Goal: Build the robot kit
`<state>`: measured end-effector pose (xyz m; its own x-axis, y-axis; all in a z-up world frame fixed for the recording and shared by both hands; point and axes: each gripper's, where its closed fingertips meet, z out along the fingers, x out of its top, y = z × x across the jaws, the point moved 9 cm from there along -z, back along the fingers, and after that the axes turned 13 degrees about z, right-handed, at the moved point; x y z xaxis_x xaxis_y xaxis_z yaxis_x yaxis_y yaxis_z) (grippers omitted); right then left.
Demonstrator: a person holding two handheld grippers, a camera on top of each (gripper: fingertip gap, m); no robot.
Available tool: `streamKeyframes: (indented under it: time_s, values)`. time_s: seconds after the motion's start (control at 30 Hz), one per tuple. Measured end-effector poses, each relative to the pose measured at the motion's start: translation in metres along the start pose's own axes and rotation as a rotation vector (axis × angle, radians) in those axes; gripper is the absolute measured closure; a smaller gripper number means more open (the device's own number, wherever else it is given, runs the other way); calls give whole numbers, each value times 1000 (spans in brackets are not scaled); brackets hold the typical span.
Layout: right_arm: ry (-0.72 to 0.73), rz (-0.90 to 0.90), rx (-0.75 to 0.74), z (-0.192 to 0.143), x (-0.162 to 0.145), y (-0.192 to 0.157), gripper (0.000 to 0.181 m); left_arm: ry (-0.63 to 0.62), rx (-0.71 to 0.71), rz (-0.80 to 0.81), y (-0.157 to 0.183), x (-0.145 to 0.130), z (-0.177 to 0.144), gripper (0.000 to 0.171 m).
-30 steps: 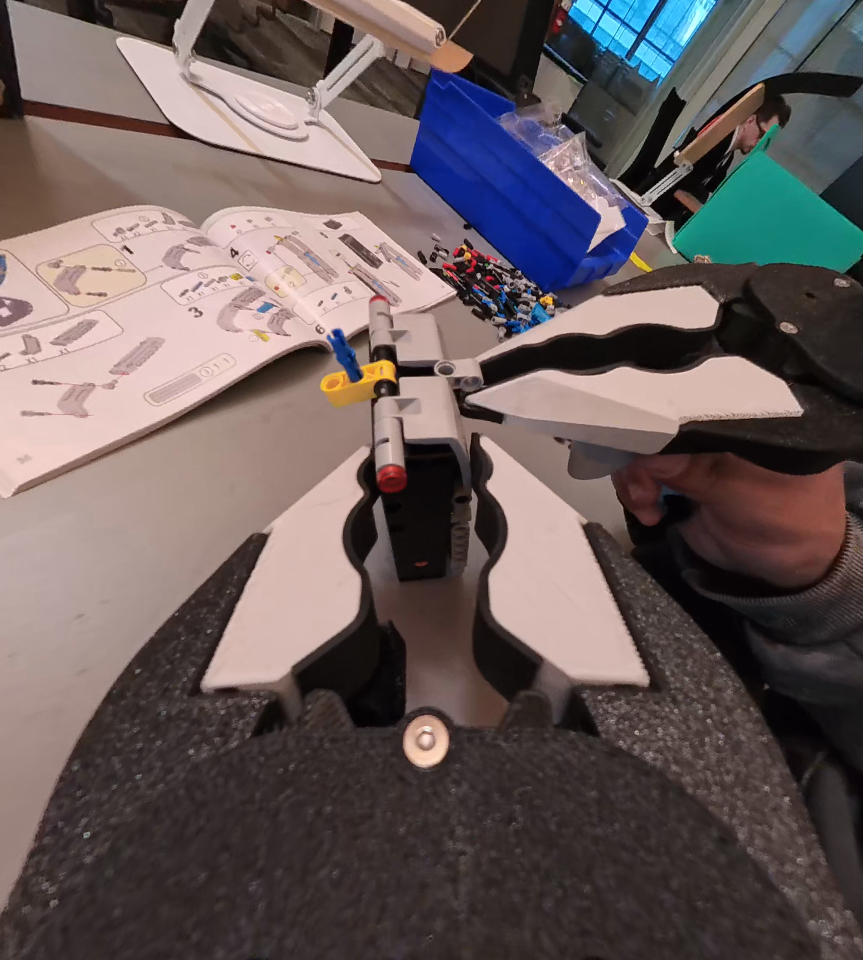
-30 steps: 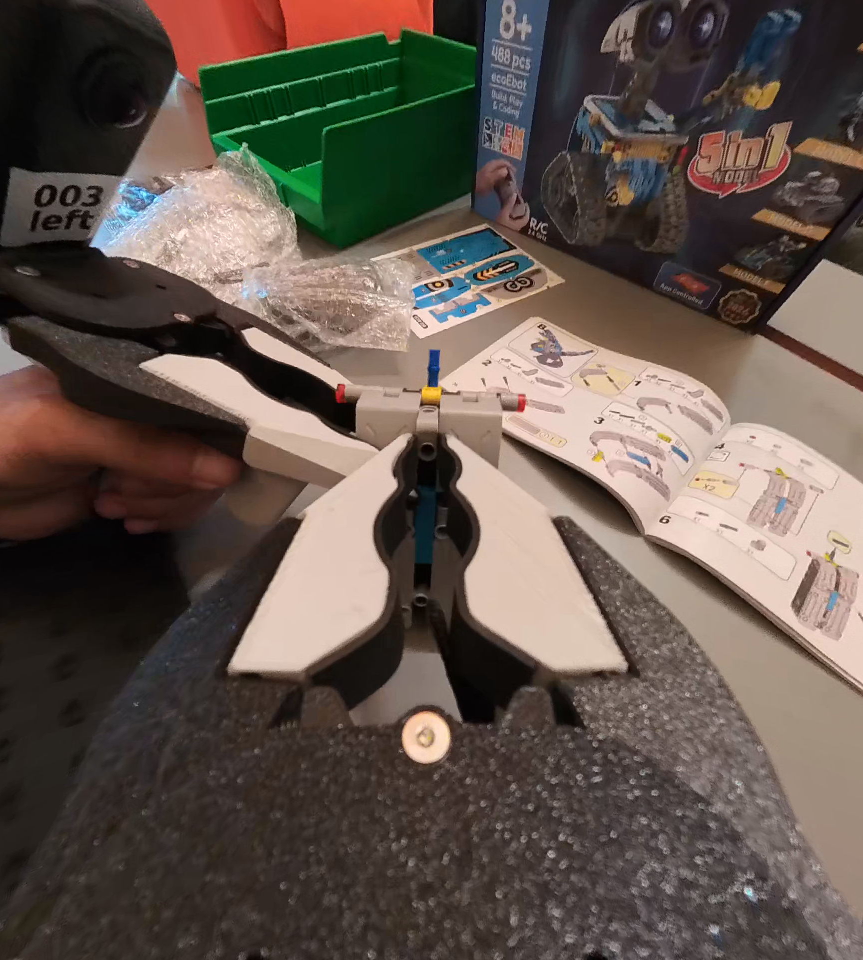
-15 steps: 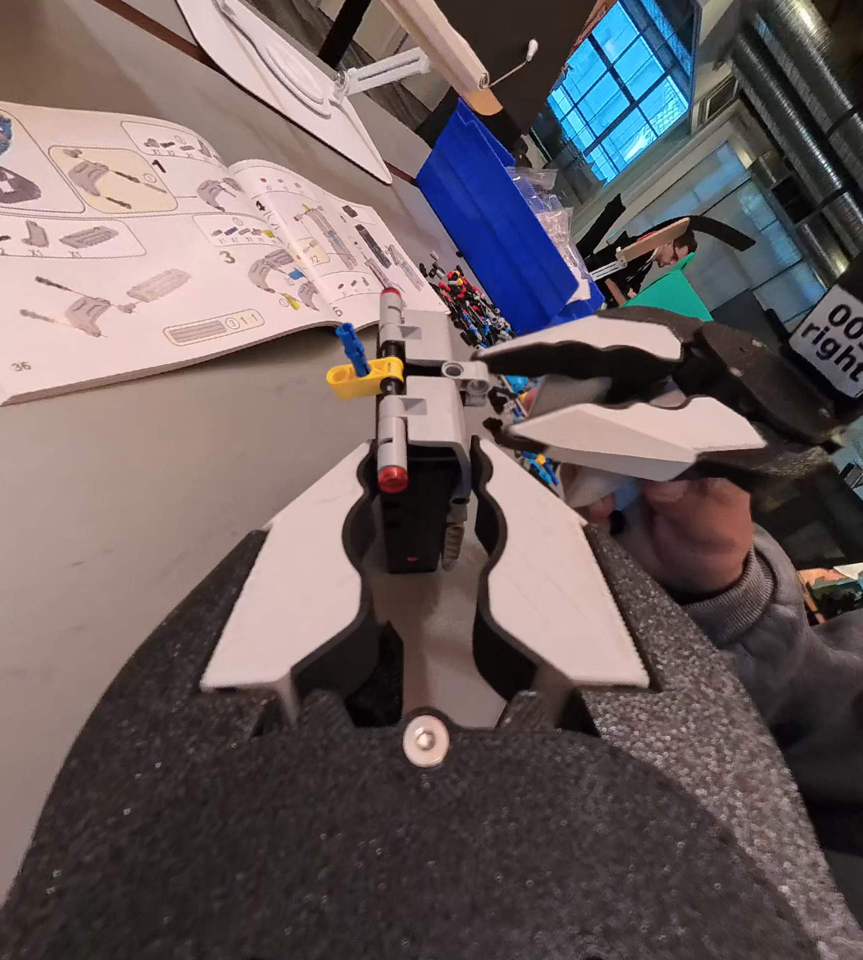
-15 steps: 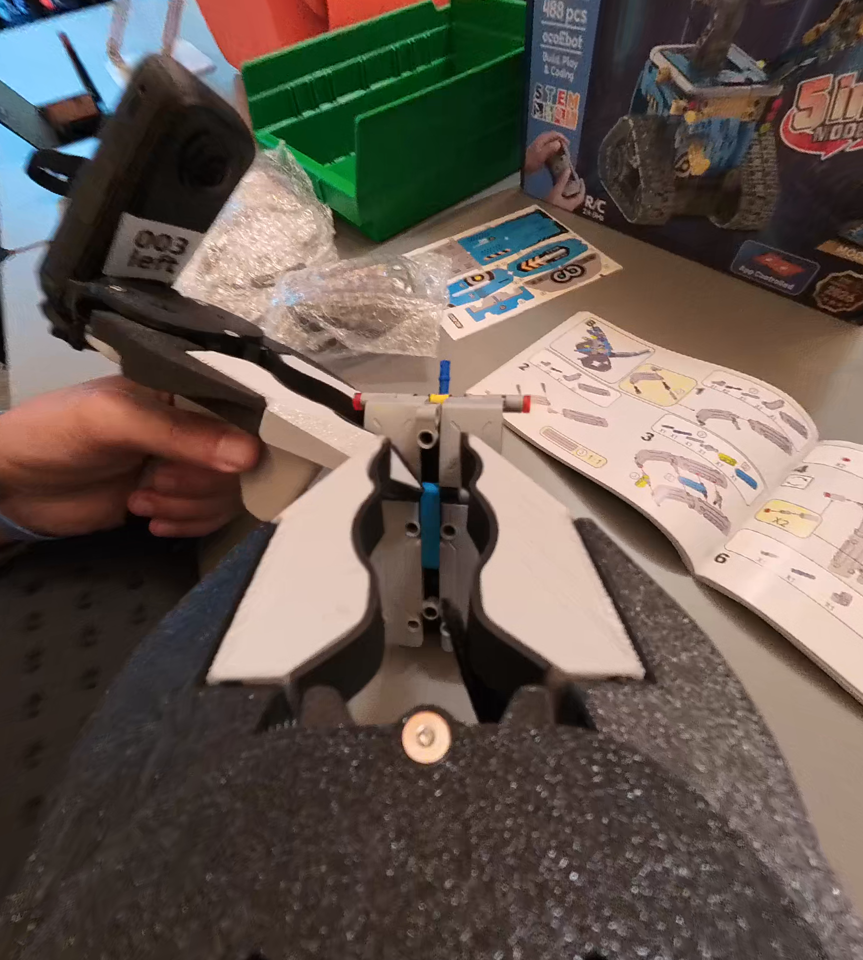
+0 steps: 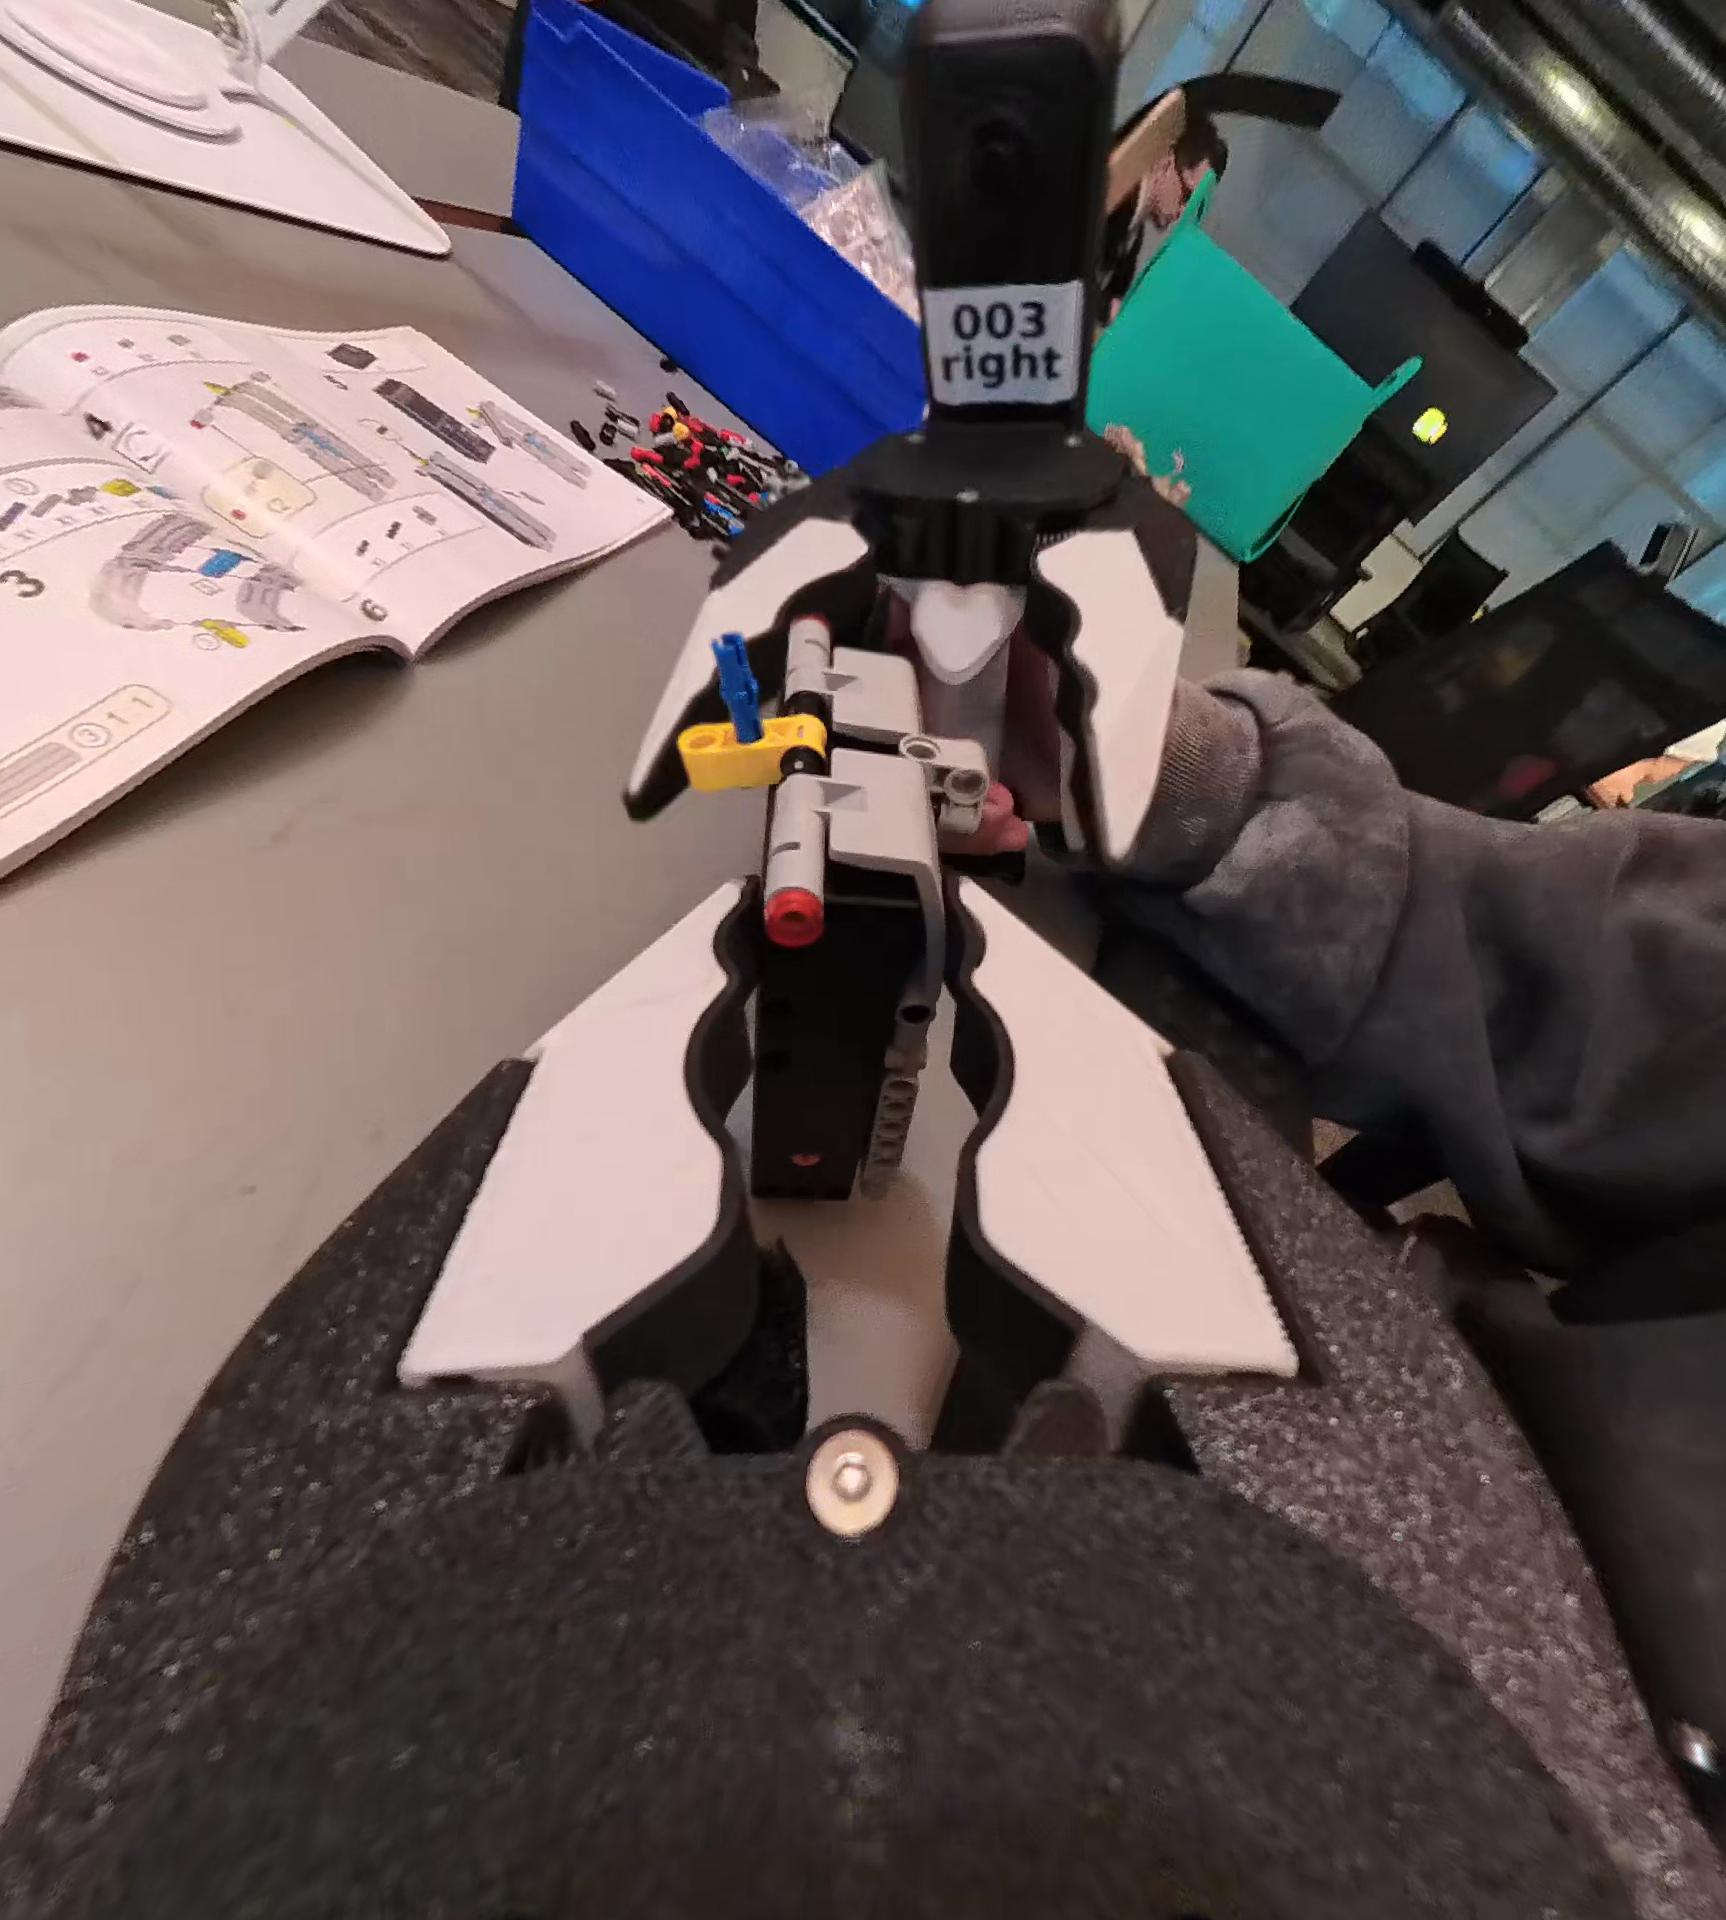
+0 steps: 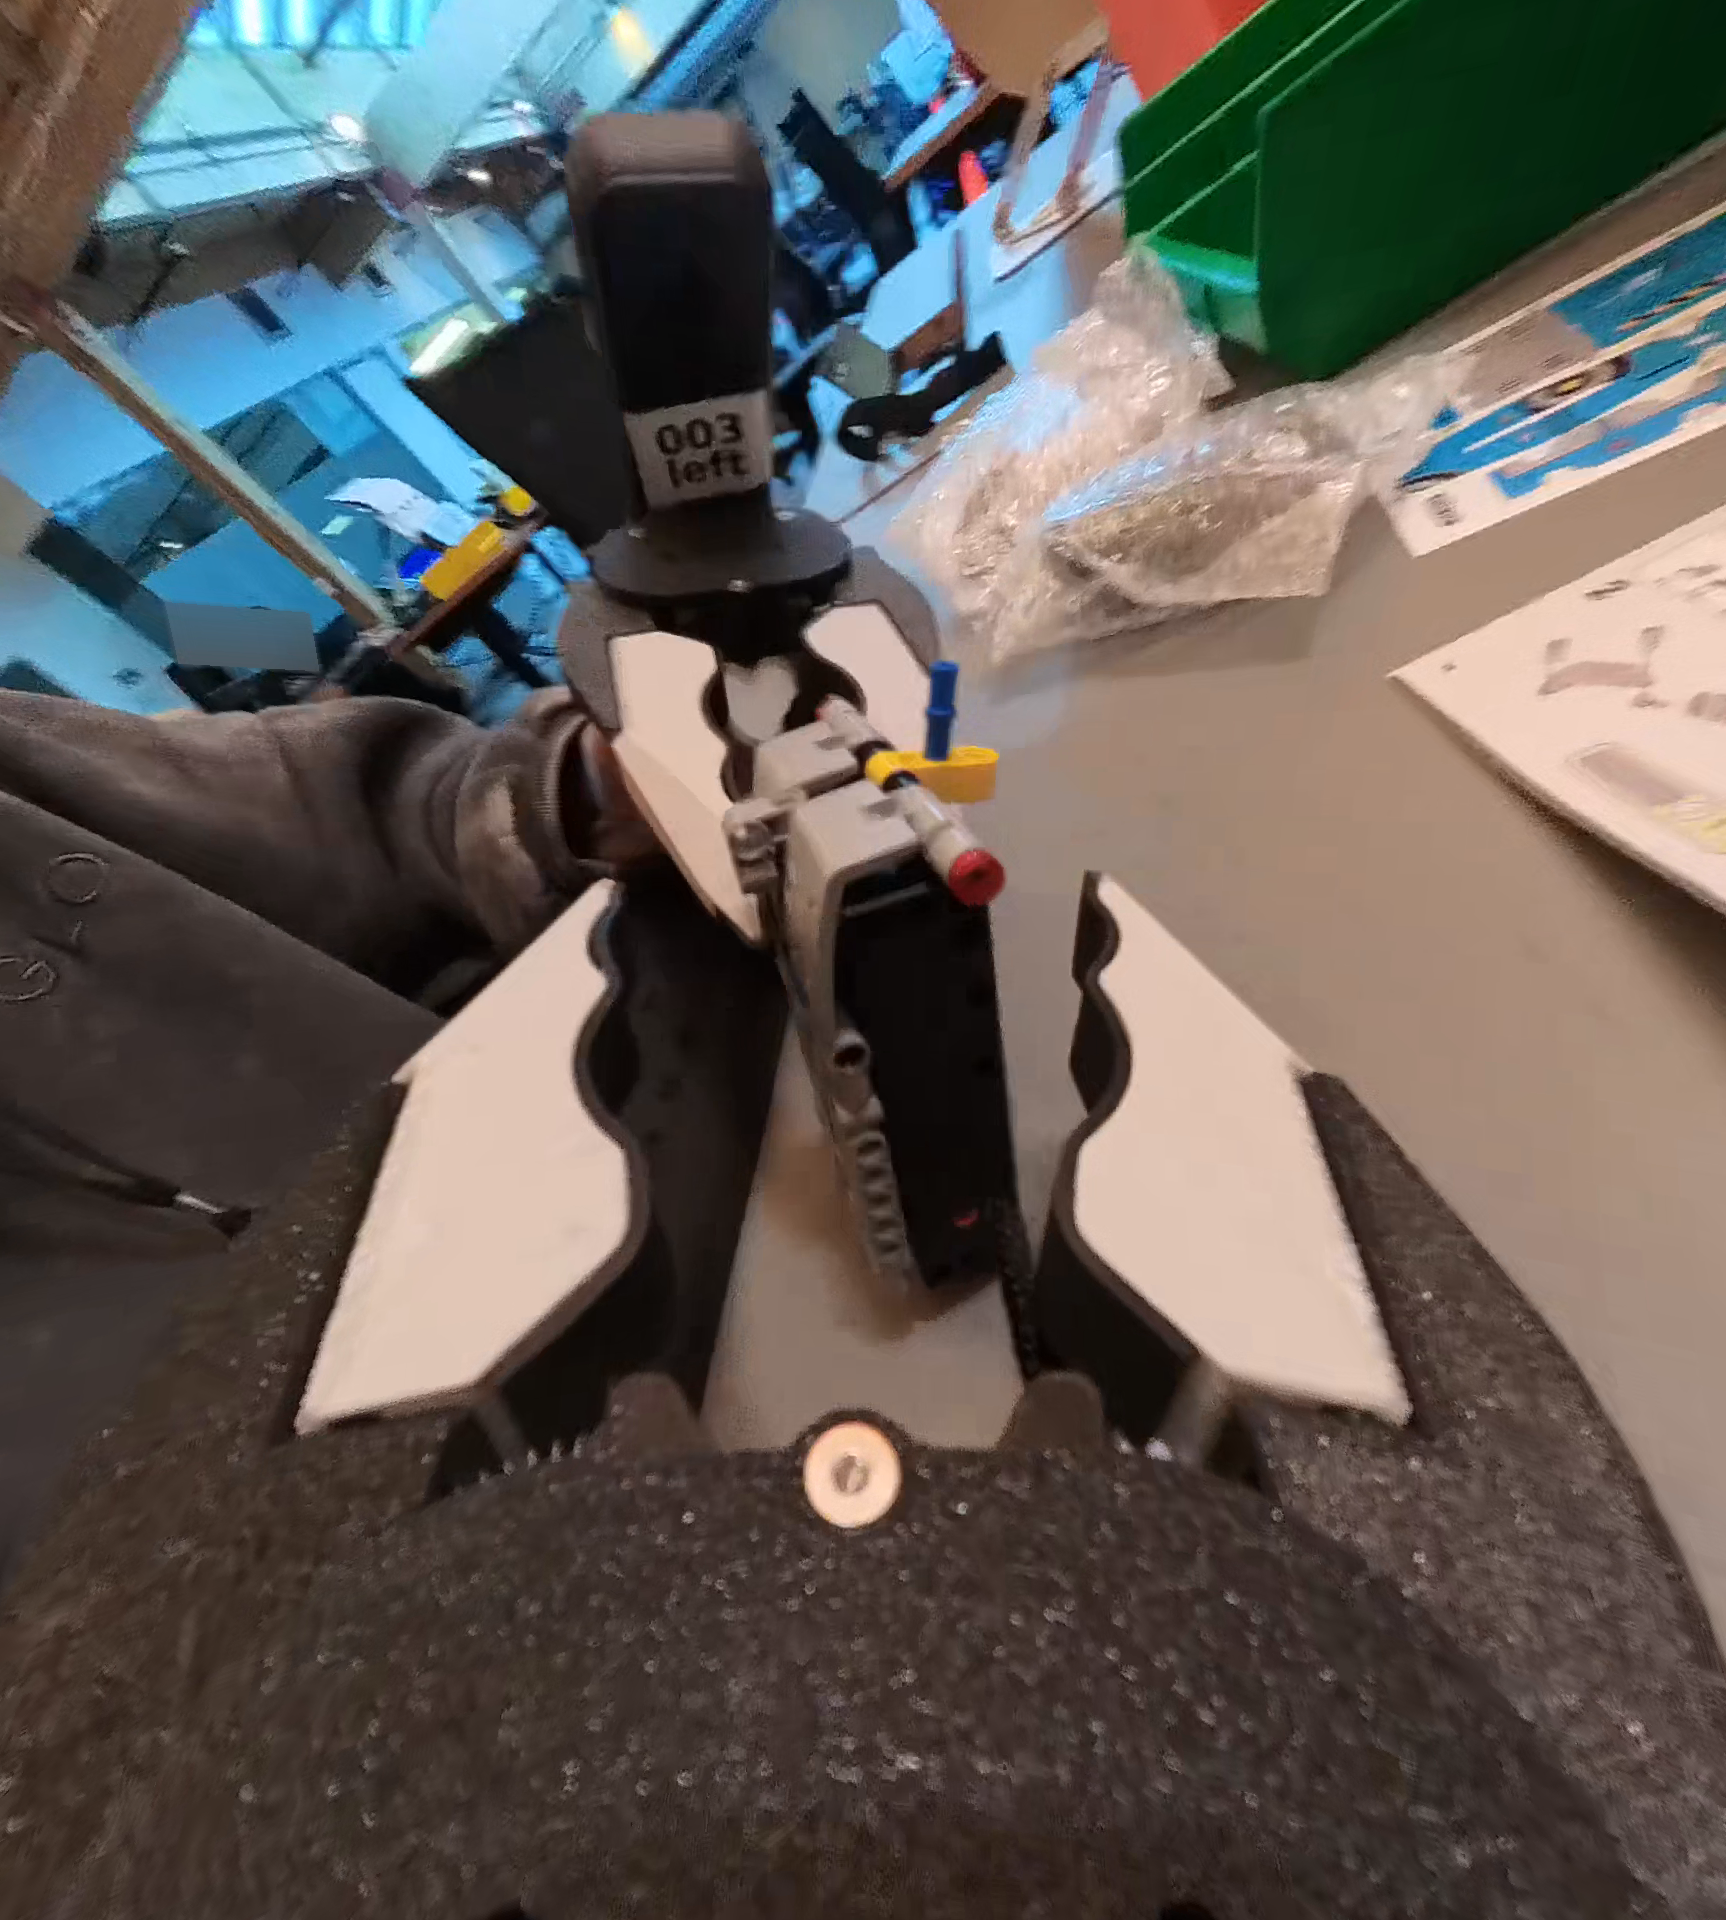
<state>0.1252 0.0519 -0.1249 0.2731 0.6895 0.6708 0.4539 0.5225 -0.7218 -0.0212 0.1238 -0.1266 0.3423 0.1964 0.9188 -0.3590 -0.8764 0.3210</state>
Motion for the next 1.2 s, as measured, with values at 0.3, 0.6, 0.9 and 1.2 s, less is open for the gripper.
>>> streamKeyframes:
  time_s: [0.3, 0.6, 0.9, 1.2]
  values:
    - [15, -1, 87, 7, 0, 0, 130, -41, -10, 89, 9, -1, 6, 138]
    - [-33, 2, 115, 9, -6, 1, 130, -38, -17, 83, 9, -1, 6, 139]
    - [-51, -49, 129, 6, -6, -1, 139, -53, 18, 176, 17, -1, 8, 140]
    - [9, -99, 123, 5, -10, -5, 143, -47, -1, 167, 17, -1, 8, 139]
